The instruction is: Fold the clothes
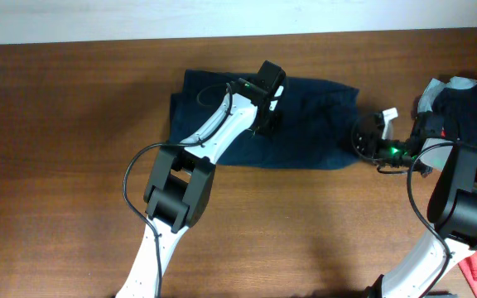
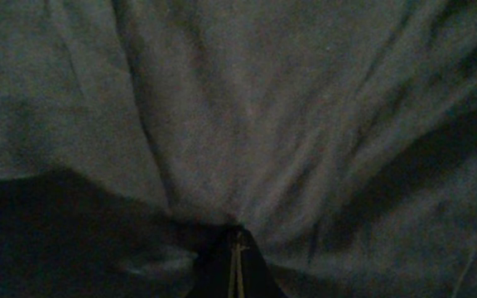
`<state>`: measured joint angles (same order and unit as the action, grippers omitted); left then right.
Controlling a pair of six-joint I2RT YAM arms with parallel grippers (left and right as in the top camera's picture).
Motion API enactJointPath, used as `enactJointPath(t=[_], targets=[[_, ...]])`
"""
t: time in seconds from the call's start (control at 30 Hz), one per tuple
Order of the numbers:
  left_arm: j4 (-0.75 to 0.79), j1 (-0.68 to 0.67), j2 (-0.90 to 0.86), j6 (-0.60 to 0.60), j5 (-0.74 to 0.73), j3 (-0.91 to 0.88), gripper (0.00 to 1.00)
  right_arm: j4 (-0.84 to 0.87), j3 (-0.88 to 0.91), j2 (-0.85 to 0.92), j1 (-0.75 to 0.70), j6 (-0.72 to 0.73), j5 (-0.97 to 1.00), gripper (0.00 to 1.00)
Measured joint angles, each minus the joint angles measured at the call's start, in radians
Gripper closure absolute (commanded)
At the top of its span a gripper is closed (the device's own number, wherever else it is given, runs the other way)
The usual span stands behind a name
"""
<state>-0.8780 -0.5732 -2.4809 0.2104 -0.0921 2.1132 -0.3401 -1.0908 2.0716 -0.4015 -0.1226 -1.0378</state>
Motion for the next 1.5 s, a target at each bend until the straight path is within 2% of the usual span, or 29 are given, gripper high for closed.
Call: enactJointPath(t=[0.13, 0.5, 0.77, 1.0, 1.23, 1.5], targets=[[0.000, 0.000, 0.000, 0.000, 0.004, 0.000, 0.99, 0.013, -0.004, 0.000, 0.000, 0.011, 0.000, 0.96], [0.003, 0.000, 0.000, 0.000, 0.008, 0.000, 1.00, -0.141, -0.221, -0.005, 0.051, 0.027, 0.033, 0.96], [0.000, 0.001, -0.005, 0.000, 0.022, 0.032, 1.00, -0.355, -0.355, -0.053, 0.180, -0.068, 0.177, 0.96], [-0.027, 0.025, -0.004, 0.000, 0.022, 0.143, 1.00, -0.515, -0.462, -0.112, 0.337, -0.175, 0.349, 0.96], [-0.095, 0.120, 0.014, 0.004, 0.022, 0.200, 1.00, -0.549, -0.529, -0.184, 0.472, -0.227, 0.463, 0.96], [-0.190, 0.315, 0.020, 0.034, 0.023, 0.206, 0.99, -0.542, -0.543, -0.212, 0.645, -0.252, 0.630, 0.96]])
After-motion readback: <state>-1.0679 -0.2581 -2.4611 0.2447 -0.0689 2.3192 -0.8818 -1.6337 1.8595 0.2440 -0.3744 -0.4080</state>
